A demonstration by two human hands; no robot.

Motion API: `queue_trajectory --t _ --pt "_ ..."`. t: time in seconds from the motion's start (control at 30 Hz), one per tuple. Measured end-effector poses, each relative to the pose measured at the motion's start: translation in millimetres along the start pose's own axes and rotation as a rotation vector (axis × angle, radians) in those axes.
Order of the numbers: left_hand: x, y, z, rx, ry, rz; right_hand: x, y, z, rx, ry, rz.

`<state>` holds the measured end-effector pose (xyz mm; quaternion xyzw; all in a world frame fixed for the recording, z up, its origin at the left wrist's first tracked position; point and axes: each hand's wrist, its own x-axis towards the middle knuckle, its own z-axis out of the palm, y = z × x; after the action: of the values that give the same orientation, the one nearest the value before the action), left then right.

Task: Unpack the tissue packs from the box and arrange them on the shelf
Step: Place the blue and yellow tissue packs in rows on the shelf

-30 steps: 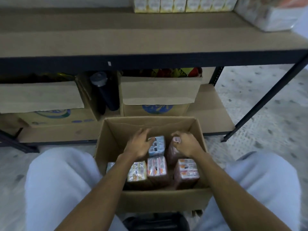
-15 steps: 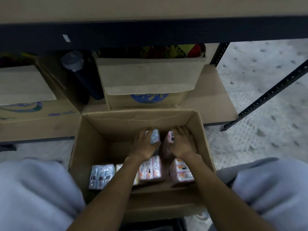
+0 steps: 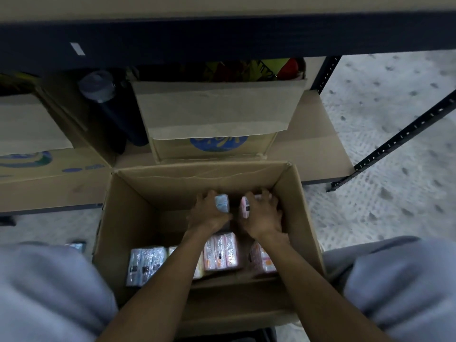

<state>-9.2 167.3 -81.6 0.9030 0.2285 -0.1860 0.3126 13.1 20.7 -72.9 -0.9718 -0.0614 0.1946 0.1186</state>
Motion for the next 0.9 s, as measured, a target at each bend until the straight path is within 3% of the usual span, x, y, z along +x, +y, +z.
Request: queue_trajectory --t 0.5,0.9 --pt "-31 -7 -61 0.009 0.085 0.045 -24 -5 -55 0.118 0.014 -0.046" --pt "-104 18 -158 0.02 0.232 0.18 -87 -16 -151 0.151 0.213 -0.137"
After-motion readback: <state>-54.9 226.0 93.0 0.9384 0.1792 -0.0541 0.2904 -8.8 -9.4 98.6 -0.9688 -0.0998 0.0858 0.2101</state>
